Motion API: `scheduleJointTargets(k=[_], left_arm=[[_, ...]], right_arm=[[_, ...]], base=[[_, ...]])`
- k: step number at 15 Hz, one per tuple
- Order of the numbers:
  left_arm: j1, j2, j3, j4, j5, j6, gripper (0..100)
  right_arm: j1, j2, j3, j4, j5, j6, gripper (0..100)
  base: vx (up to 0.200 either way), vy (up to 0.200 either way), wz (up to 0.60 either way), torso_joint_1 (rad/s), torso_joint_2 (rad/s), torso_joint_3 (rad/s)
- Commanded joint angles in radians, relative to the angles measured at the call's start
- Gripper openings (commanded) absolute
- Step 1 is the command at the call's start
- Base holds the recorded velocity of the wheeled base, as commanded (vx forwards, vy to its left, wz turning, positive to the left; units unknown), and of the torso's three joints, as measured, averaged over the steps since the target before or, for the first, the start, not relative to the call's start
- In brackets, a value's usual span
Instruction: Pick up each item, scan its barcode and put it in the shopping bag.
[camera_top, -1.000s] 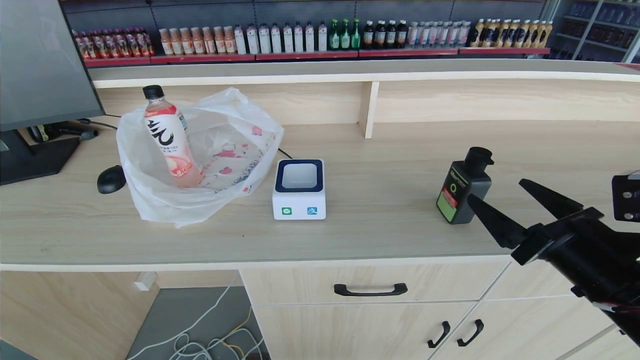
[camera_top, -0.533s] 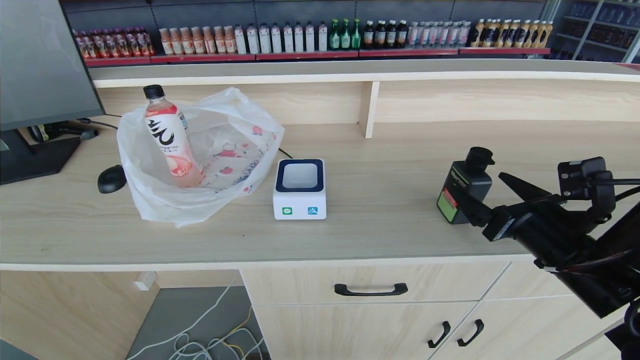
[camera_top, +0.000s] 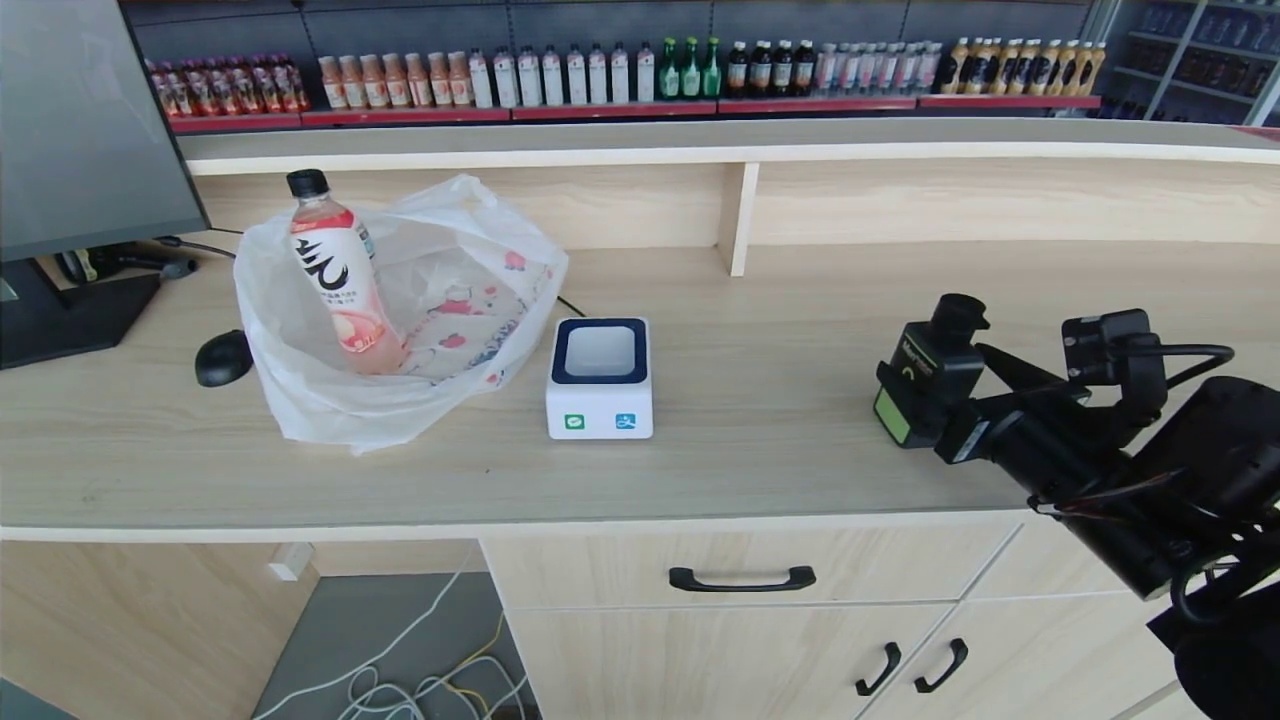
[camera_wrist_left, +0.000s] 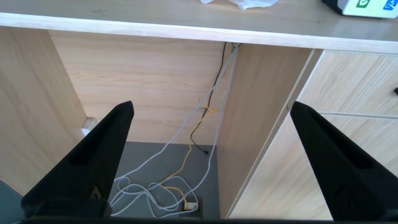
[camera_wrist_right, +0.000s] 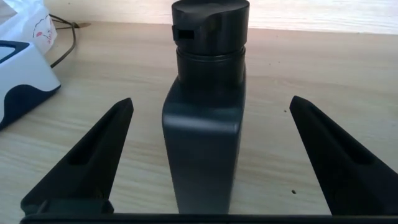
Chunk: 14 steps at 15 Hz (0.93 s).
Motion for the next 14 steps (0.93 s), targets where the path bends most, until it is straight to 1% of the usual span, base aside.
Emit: scheduleJointTargets(k=[1, 7, 14], left_arm=[[0.000, 0.000, 0.000, 0.000, 0.000, 0.000, 100], [0.000, 0.000, 0.000, 0.000, 0.000, 0.000, 100], [-0.002, 0.000, 0.000, 0.000, 0.000, 0.000, 100]], right_arm=[[0.001, 0.030, -0.027, -0.001, 0.000, 0.000, 100], [-0.014, 0.082, -0.088, -0.001, 0.000, 0.000, 100], [-0.031, 0.103, -0.080, -0.001, 0.000, 0.002, 100]], base=[[0.000, 0.000, 0.00, 0.000, 0.00, 0.000], [0.000, 0.000, 0.00, 0.000, 0.00, 0.000], [0.000, 0.000, 0.00, 0.000, 0.00, 0.000]])
